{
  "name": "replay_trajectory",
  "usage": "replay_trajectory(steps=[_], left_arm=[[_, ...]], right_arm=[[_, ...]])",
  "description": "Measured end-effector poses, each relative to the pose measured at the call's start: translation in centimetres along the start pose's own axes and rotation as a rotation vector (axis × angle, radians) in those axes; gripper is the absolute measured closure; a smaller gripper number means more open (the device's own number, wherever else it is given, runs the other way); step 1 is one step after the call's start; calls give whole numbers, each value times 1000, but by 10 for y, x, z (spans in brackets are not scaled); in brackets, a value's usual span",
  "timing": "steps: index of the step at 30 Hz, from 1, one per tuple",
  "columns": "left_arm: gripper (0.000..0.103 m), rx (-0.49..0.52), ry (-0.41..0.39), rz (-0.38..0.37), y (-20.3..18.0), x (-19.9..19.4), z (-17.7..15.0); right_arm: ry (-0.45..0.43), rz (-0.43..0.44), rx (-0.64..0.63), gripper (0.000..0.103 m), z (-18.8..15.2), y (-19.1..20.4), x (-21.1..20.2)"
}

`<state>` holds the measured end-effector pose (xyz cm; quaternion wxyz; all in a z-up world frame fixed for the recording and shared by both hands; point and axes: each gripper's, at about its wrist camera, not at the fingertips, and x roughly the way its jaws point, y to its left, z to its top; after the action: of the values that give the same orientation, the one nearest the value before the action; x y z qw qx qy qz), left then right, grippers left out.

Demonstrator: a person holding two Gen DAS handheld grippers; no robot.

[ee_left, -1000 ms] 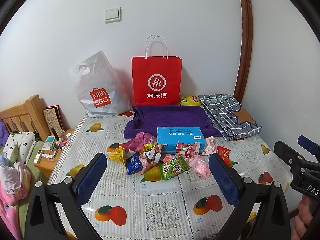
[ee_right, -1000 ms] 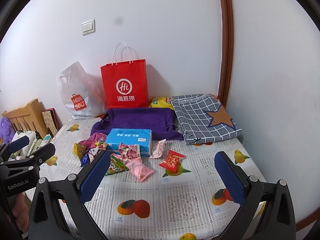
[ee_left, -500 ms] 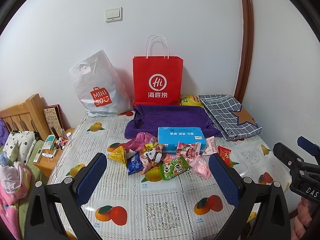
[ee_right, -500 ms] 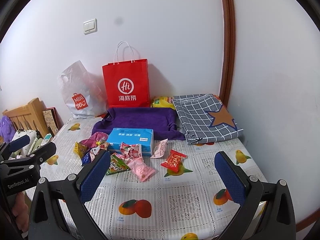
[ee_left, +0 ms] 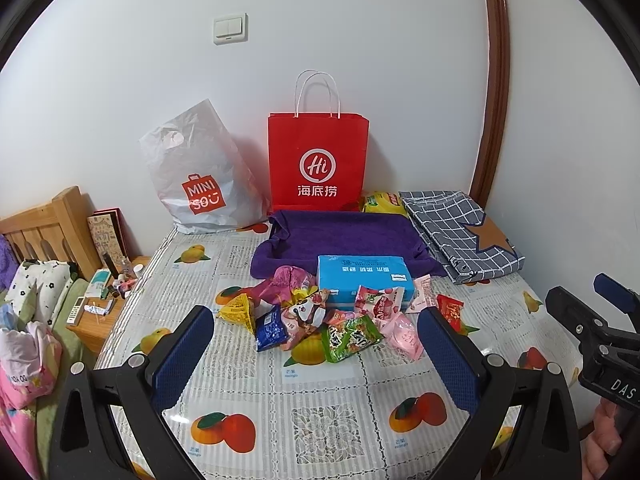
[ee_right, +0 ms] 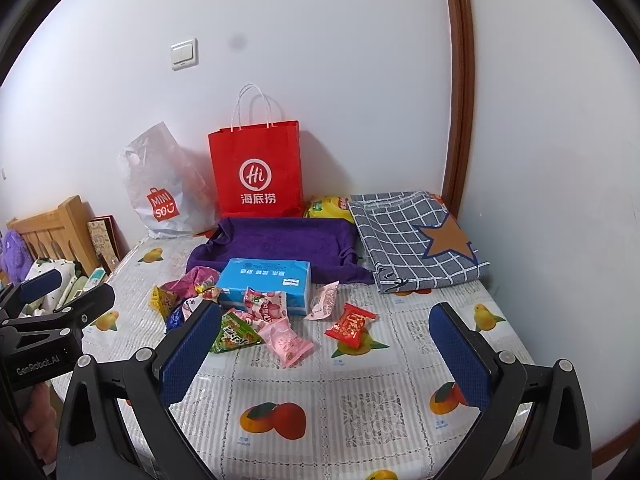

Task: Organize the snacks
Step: 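Grasp the red candy packet with the right tool while the left tool grasps the yellow triangular packet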

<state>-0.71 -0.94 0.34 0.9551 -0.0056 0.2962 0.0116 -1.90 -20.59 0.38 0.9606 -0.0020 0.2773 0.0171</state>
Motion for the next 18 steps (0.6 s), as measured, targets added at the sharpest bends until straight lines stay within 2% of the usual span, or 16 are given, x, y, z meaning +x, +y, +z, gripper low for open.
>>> replay_trajectory(steps=[12,16,18], left_arm=[[0,-20,42,-13,13,28,6],[0,-33,89,-11,23,53,3],[0,-40,112,-3,29,67,1]], right_arm=[[5,21,-24,0,-2,5,26],[42,-11,-12,0,-4,1,53],[88,-6,2,0,-6,-4,72]])
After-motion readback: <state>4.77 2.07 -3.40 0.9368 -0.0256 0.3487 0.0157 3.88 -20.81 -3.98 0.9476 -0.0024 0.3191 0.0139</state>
